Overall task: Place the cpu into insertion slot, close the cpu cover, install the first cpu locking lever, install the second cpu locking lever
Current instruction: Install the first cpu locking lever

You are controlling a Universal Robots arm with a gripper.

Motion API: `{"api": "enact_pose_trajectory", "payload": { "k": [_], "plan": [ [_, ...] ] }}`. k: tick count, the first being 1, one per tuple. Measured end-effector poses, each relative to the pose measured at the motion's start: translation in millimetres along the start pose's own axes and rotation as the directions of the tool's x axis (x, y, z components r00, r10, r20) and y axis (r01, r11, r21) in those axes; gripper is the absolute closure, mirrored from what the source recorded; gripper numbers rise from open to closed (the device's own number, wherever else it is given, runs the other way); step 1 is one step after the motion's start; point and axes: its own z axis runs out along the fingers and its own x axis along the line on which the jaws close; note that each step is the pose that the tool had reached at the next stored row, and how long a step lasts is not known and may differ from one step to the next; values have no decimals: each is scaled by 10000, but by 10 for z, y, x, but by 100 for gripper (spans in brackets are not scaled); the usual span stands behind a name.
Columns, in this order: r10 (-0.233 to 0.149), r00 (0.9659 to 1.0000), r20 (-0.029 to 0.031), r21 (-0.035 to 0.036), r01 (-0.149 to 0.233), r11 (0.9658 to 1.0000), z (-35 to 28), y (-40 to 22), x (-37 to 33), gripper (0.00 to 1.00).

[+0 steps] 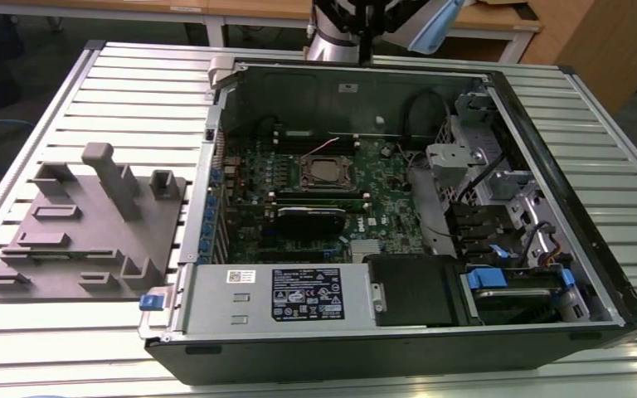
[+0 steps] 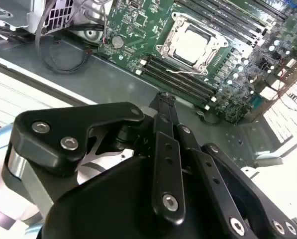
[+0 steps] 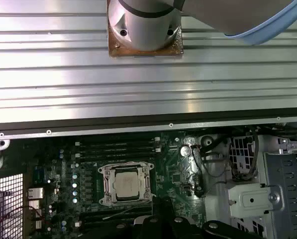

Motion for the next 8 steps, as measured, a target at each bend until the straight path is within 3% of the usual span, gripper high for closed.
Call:
{"api": "enact_pose_trajectory", "payload": {
  "k": [1,3,4,8],
  "plan": [
    [5,10000,-1,2,-5,10000,76,-9,10,90],
    [14,10000,3,14,-14,10000,-35,4,4,90],
    [13,10000,6,10,-13,10000,-57,7,2,90],
    [16,10000,-7,1,-16,10000,-62,7,-1,90]
  ]
}}
